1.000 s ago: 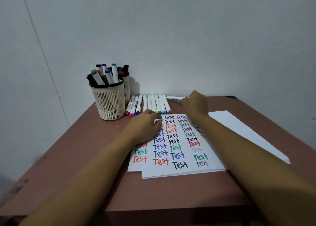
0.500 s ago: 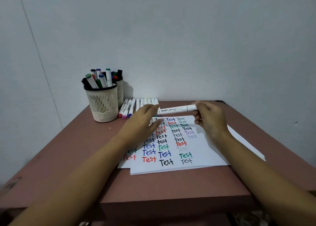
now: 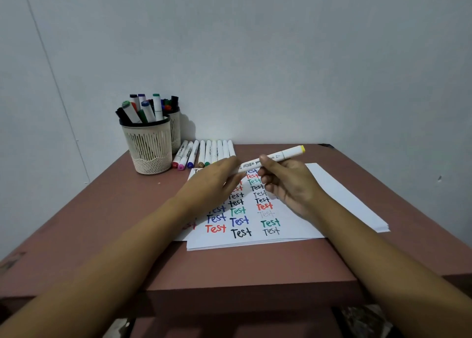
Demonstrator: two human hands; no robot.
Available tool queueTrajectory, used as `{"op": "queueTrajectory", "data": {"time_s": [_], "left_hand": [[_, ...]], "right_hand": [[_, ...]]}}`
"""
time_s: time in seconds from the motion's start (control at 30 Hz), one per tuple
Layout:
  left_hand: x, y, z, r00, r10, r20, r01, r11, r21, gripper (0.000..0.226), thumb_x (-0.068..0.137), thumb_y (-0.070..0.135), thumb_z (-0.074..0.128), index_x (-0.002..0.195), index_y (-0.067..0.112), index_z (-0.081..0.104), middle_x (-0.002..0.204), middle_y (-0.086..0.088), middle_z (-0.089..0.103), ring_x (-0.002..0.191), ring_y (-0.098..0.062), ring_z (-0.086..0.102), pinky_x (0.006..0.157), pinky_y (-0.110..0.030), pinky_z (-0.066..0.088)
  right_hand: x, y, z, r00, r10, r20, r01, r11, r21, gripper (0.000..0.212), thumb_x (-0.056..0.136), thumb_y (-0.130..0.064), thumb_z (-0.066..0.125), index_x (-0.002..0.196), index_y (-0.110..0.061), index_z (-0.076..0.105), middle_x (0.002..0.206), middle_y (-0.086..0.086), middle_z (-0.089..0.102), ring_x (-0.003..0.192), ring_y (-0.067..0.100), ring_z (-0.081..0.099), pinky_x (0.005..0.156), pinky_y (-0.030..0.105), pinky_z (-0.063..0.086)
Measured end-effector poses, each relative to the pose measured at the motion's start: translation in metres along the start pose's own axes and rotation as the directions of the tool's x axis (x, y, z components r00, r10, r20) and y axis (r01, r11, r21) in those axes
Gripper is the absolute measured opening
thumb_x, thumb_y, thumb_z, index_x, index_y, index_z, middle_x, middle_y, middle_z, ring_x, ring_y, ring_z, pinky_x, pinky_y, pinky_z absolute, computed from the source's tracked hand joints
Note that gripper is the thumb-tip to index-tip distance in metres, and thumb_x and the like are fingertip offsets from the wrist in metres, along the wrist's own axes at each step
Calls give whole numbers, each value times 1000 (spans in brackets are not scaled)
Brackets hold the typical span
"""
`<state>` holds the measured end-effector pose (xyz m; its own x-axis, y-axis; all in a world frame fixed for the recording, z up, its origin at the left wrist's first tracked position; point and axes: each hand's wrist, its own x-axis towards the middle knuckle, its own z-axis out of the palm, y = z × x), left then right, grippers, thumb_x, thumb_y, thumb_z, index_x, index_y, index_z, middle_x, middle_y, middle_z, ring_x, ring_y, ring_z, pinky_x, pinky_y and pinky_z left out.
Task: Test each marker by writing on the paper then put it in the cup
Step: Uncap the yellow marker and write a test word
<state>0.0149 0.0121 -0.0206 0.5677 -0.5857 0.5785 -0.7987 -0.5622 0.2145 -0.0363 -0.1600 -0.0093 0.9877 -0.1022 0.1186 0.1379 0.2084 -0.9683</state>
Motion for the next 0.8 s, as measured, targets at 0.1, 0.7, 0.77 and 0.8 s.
{"op": "queueTrajectory", "data": {"time_s": [0.1, 0.7, 0.77, 0.8], "left_hand": [[-1, 2, 0, 1000, 7, 2, -7, 1000, -17, 21, 96, 27, 47, 104, 8, 51, 67, 14, 40, 57, -1, 40, 50, -18, 24], [4, -15, 3, 989, 117, -96, -118, 993, -7, 44, 90, 30, 51, 134, 26, 47, 136, -9, 42, 118, -20, 45, 97, -32, 35], [5, -16, 4, 976, 204, -82, -193, 973, 124, 36, 89, 37, 46, 120, 21, 53, 127, -9, 53, 109, -25, 53, 92, -36, 38], [6, -16, 4, 973, 224, -62, -211, 964, 163, 32, 89, 37, 44, 112, 17, 54, 115, -8, 59, 100, -24, 57, 88, -34, 39]], "right_hand": [[1, 0, -1, 1000, -13, 20, 12, 1000, 27, 14, 90, -16, 61, 81, -6, 64, 63, 1, 61, 54, 6, 54, 50, 16, 45], [-4, -7, -1, 951, 253, 178, -202, 944, -260, 44, 75, -52, 65, 70, -8, 61, 51, 1, 46, 40, 10, 37, 39, 18, 31], [-3, -8, -3, 941, 291, 173, -236, 931, -280, 44, 79, -51, 63, 70, -9, 63, 50, 1, 46, 39, 9, 36, 37, 16, 30], [-3, -8, -2, 935, 314, 163, -268, 931, -249, 41, 85, -48, 60, 73, -9, 63, 49, 0, 47, 38, 8, 37, 36, 16, 31]]}}
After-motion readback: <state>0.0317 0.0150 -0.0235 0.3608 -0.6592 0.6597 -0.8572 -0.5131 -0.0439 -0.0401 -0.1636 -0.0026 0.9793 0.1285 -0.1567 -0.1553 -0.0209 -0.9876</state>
